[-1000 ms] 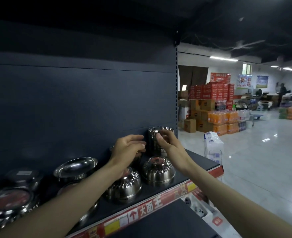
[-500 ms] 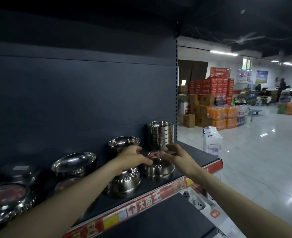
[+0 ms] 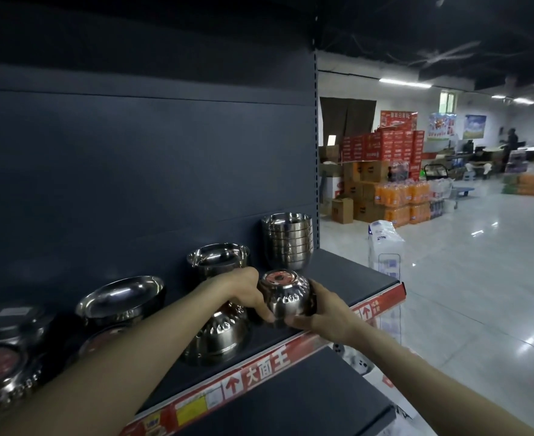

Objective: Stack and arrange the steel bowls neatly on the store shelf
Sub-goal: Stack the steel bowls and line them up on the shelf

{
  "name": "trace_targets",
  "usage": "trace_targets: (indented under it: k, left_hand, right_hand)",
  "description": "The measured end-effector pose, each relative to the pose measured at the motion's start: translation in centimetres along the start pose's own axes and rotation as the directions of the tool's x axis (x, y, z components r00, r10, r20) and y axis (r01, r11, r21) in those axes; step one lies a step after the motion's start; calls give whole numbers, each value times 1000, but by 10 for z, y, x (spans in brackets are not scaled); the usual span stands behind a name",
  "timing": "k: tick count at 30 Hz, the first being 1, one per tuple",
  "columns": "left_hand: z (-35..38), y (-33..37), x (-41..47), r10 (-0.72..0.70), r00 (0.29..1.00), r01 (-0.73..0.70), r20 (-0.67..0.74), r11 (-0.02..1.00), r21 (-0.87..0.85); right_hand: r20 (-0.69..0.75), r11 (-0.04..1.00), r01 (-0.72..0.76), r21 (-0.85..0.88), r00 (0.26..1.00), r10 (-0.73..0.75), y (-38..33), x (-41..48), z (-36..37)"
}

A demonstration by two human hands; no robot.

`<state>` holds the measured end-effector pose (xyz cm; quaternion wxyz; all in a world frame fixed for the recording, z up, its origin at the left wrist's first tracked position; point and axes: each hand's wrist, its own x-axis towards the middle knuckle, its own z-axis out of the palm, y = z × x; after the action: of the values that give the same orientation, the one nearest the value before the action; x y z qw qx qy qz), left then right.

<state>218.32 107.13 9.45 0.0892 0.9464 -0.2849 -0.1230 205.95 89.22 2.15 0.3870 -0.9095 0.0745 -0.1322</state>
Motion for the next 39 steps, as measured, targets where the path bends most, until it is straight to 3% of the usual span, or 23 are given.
trace_targets:
  k: [5, 15, 21, 29, 39]
  left_hand:
    - [7, -4, 0, 21, 999, -23, -42, 998, -50]
    - [-3, -4, -28, 113, 958, -187, -265, 944, -272]
    - [-11, -9, -40, 185, 909, -361, -373, 795, -487]
    - [-25, 6, -63, 235, 812, -560, -535, 574, -597]
    - [-30, 23, -94, 174, 771, -630, -613, 351, -693]
  right_hand:
    - [-50, 999, 39, 20, 998, -38, 0, -5, 3]
    - [-115, 989, 130, 68, 986, -122, -16, -6, -16]
    - [-192, 968, 211, 139, 964, -182, -31, -7, -37]
    - [-282, 928, 318, 195, 924, -258, -66, -19, -75]
    - [-274, 907, 358, 221, 916, -294, -91, -42, -94]
